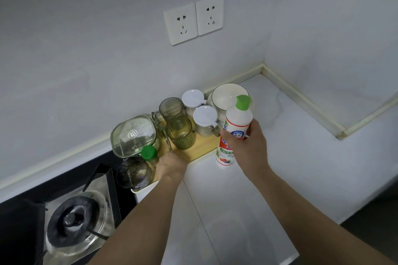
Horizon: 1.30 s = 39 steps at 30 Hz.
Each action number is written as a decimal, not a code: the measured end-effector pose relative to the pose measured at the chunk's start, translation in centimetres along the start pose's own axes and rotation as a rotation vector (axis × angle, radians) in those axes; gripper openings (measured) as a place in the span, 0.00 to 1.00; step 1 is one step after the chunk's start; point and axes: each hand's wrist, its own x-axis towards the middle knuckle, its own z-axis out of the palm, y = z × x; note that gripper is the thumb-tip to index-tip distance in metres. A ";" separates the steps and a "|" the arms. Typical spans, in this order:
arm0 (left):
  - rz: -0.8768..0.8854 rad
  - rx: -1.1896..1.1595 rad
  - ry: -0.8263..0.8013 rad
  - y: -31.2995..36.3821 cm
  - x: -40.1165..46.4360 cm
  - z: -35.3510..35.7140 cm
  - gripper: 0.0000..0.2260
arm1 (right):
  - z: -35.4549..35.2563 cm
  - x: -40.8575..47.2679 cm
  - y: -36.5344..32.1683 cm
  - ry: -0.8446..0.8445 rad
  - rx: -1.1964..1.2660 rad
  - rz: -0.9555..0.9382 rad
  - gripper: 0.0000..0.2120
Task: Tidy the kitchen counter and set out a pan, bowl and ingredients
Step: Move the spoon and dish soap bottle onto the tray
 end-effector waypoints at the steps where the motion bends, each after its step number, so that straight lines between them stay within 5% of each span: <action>1: 0.000 0.013 0.013 -0.1 0.2 0.0 0.17 | 0.0 0.1 0.0 0.005 0.002 0.003 0.26; 21: 0.218 0.126 0.041 -3.4 -2.4 0.6 0.22 | 6.3 0.7 0.5 -0.123 -0.041 -0.185 0.27; 39: 0.229 0.090 0.039 -3.1 -1.8 0.7 0.22 | 7.7 1.1 3.4 -0.203 -0.247 -0.256 0.35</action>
